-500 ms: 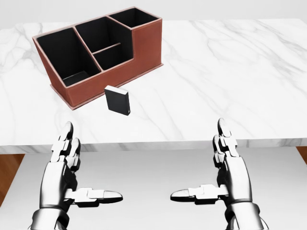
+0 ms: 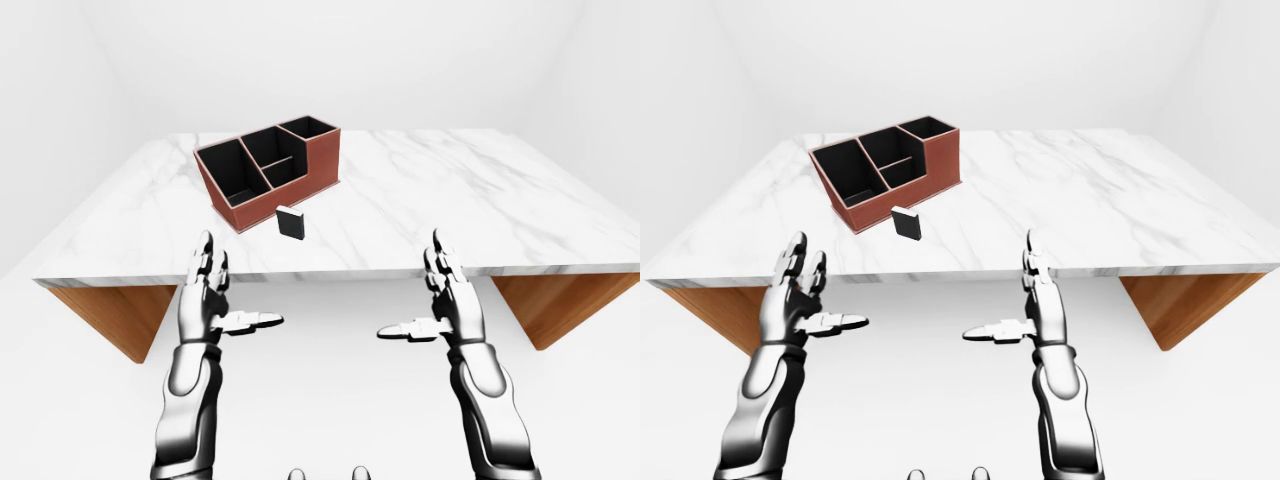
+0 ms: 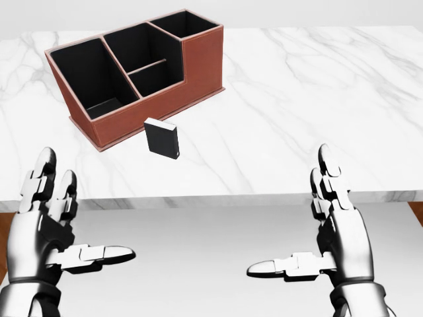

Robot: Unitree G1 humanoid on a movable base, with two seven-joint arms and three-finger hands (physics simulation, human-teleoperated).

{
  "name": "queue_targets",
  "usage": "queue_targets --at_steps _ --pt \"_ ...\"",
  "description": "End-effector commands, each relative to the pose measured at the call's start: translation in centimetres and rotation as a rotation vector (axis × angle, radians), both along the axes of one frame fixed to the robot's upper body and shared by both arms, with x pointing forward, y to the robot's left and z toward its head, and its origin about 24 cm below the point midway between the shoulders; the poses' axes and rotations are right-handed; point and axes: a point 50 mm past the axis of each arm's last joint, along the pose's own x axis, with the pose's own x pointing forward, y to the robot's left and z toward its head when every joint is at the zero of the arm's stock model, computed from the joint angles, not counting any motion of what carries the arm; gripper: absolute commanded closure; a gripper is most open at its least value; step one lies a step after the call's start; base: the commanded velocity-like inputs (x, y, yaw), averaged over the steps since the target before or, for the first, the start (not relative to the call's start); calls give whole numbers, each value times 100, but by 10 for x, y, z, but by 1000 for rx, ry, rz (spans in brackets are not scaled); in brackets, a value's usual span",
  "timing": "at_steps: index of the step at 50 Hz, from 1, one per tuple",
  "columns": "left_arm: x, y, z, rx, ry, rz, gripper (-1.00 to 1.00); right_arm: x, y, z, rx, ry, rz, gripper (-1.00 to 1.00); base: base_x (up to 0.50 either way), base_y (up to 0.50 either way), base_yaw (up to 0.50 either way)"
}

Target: Pick up the book and place it in the left compartment of the caddy.

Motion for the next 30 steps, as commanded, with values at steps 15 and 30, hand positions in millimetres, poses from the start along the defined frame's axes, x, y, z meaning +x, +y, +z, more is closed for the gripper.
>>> queue_targets --at_steps 15,30 --pt "-49 82 105 -117 -462 235 -100 -17 5 48 -67 -207 13 -100 0 0 0" --pt "-52 86 108 -126 -478 247 -100 -18 9 44 -83 -188 20 -100 0 0 0"
